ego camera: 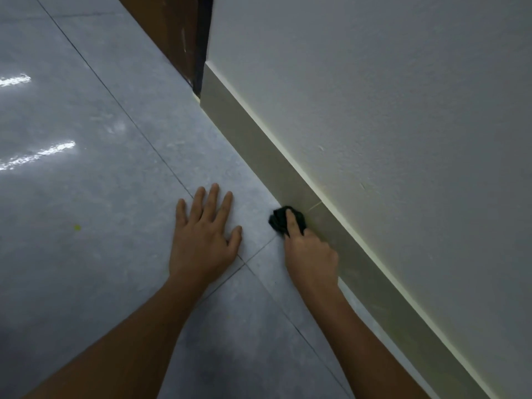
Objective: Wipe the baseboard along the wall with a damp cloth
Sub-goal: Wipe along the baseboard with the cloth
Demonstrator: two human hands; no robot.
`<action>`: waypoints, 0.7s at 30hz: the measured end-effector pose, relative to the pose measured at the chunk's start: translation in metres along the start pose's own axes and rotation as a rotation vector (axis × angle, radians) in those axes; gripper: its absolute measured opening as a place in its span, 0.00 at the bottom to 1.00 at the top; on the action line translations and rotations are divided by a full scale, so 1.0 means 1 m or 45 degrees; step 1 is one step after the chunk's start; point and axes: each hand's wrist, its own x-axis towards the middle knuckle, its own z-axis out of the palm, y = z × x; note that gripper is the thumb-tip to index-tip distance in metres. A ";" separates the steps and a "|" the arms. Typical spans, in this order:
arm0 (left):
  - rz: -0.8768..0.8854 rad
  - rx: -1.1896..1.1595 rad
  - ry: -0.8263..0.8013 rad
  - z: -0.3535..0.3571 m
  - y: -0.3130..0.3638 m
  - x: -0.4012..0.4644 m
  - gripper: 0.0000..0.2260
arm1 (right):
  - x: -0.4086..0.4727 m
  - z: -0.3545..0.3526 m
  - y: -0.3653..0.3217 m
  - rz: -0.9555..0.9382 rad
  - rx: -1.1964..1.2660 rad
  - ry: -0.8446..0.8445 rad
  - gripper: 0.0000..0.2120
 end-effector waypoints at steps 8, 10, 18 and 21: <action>-0.040 -0.011 -0.024 0.003 -0.001 -0.007 0.31 | 0.014 -0.016 -0.017 -0.025 0.092 0.302 0.24; -0.029 -0.008 -0.026 0.005 0.002 -0.011 0.31 | 0.008 0.001 -0.012 -0.014 0.073 0.186 0.25; -0.007 0.016 -0.009 -0.002 0.002 0.003 0.31 | -0.021 0.003 0.025 0.075 0.048 0.549 0.25; -0.024 0.015 -0.019 0.000 0.002 0.002 0.31 | -0.004 0.004 0.012 0.050 0.080 0.696 0.25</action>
